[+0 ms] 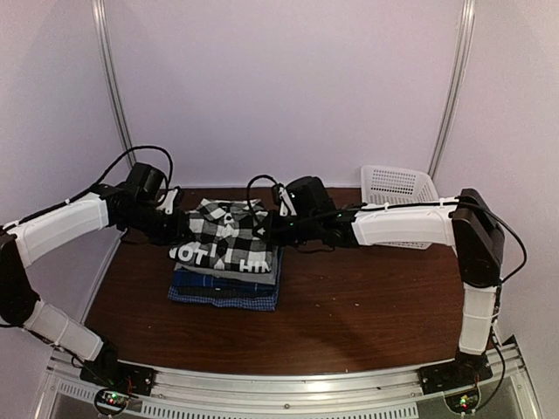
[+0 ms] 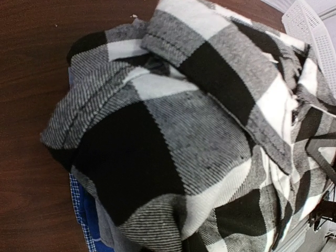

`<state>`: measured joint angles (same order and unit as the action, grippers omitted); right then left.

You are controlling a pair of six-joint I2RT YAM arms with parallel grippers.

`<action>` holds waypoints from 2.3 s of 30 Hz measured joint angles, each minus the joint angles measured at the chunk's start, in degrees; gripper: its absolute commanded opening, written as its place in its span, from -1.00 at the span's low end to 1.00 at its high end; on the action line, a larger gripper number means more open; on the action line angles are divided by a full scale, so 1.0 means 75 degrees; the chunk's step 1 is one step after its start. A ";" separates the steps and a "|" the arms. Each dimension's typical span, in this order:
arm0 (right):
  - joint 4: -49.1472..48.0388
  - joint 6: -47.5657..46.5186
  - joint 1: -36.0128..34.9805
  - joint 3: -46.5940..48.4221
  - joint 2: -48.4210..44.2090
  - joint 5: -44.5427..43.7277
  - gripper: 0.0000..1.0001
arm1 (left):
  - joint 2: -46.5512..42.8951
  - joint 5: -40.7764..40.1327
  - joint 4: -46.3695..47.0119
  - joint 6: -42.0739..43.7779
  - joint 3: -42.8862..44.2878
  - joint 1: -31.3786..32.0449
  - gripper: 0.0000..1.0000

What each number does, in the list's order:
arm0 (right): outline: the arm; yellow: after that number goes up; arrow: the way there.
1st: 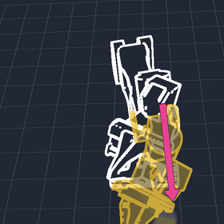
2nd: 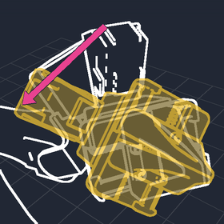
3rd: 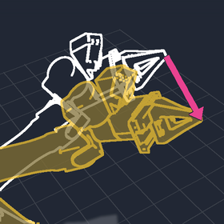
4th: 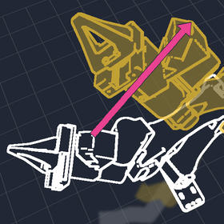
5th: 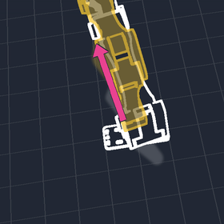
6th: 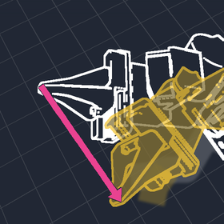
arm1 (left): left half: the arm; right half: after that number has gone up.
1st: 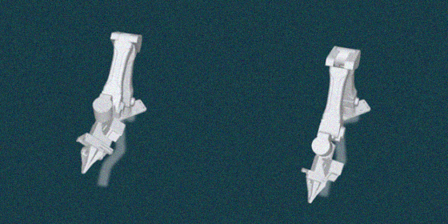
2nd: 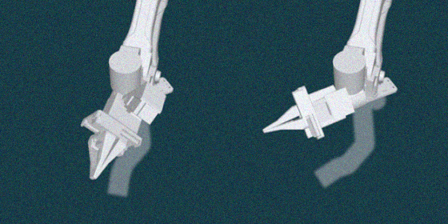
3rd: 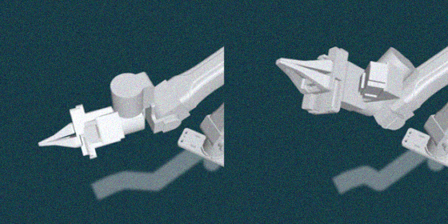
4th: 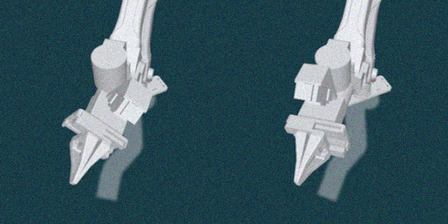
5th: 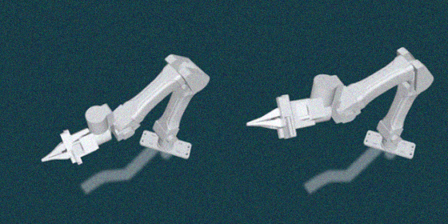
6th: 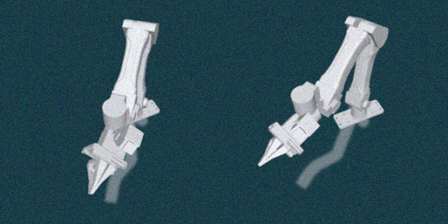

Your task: Fold and stack the long sleeve shirts

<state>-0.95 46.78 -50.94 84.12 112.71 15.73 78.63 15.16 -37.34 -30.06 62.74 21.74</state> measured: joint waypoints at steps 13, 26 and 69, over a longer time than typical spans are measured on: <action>0.0181 -0.0353 0.0236 -0.0962 -0.0210 -0.0219 -0.13 | 0.0353 -0.0670 0.0574 -0.0119 -0.0766 -0.0122 -0.14; 0.1408 -0.1067 -0.0711 -0.0388 -0.1227 -0.1580 -0.28 | -0.0950 -0.1754 0.0050 -0.0195 -0.0425 -0.0137 -0.46; 0.1454 -0.0804 -0.1201 -0.2975 -0.4619 -0.3480 0.77 | -0.1358 -0.1830 0.0877 -0.1241 -0.0236 0.3436 0.43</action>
<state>9.96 40.75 -59.94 61.80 78.06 -10.37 68.45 1.43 -30.76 -39.38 60.97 47.51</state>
